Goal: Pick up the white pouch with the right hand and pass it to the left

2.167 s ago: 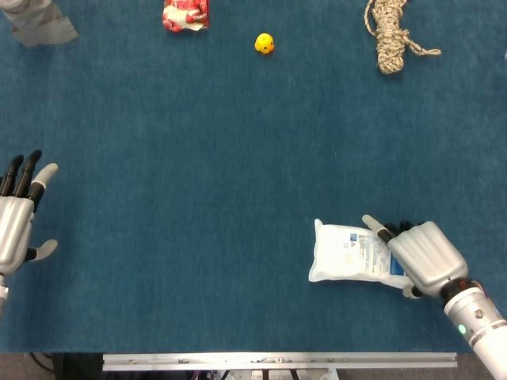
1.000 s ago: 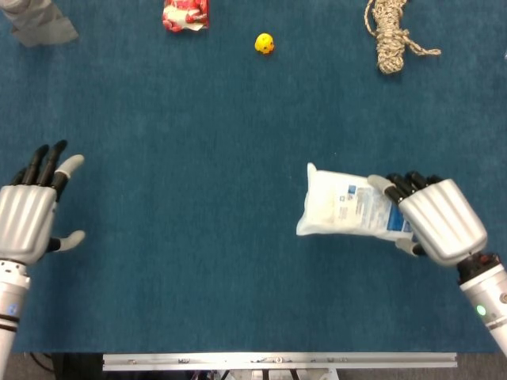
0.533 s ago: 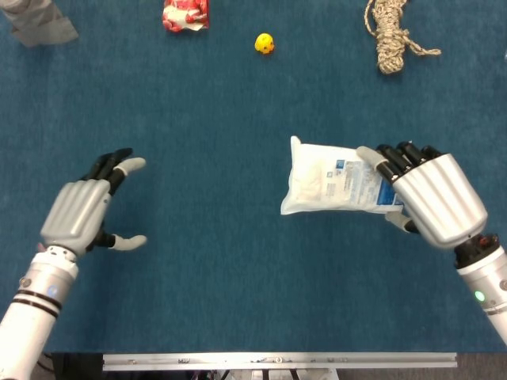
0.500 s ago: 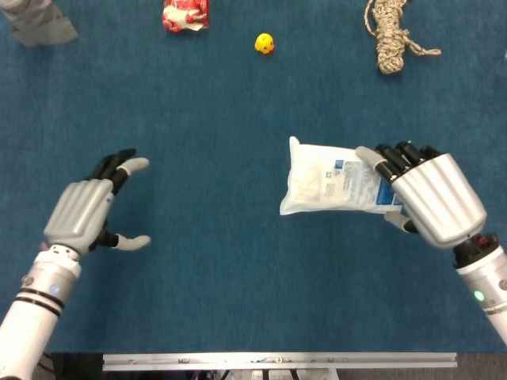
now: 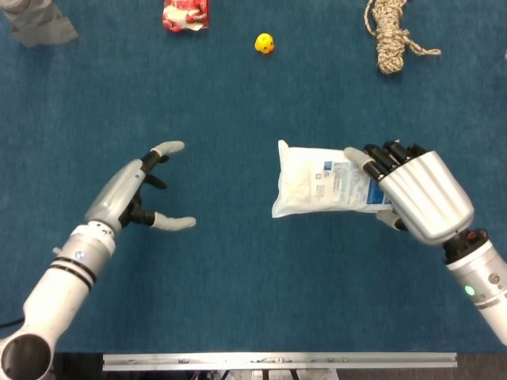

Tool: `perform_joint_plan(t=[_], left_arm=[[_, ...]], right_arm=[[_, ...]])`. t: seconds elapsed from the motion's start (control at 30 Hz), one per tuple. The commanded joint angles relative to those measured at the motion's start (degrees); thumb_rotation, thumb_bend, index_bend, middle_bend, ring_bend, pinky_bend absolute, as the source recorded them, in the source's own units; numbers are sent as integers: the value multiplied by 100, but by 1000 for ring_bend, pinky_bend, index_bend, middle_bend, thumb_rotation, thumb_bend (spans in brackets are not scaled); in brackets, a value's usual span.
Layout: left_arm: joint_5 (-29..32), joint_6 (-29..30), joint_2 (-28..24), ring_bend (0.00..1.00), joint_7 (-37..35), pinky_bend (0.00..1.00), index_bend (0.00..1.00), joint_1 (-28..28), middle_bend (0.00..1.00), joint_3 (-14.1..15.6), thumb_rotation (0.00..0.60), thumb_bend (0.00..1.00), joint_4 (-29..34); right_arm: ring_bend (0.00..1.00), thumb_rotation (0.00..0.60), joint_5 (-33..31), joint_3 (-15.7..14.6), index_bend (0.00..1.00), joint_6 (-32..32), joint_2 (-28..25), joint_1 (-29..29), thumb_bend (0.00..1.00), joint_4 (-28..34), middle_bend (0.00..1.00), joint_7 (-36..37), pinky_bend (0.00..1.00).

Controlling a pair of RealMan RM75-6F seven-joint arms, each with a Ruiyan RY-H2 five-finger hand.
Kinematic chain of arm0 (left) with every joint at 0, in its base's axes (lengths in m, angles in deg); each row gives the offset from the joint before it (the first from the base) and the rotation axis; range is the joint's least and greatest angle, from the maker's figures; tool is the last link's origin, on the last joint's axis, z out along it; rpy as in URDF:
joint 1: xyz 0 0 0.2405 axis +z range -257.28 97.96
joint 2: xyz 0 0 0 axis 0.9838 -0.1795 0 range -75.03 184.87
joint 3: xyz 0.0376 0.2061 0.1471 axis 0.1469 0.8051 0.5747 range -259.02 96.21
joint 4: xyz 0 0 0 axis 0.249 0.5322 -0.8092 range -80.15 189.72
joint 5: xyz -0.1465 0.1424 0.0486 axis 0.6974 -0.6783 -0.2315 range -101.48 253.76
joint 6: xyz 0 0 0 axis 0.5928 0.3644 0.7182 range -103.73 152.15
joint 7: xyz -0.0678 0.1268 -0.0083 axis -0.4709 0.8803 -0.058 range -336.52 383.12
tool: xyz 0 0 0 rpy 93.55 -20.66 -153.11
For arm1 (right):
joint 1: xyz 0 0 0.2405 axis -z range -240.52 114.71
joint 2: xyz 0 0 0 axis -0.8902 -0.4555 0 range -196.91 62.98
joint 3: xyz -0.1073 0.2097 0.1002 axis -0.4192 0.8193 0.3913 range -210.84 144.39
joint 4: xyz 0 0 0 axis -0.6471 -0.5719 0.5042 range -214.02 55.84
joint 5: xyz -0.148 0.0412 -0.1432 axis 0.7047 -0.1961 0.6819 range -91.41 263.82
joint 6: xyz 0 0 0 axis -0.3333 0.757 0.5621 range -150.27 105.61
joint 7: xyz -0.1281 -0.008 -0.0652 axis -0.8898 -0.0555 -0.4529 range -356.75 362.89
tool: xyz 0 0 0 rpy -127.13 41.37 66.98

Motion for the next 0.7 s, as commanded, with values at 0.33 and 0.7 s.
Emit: perform_joint_plan(t=[0.33,0.7], left_arm=[[1444,-674,76,139,-657,315,115,-860,109,-461,600,0,149],[2009,-733,260,140,-689,316,115,-1497,109,-439,542,0,122]], right_arm=[[544,600,-71,5,400,78,19,-8,0,-55,499,-37,593],[544,600,-128,25,400,161,84,-44,0,-132,499,-60,593]])
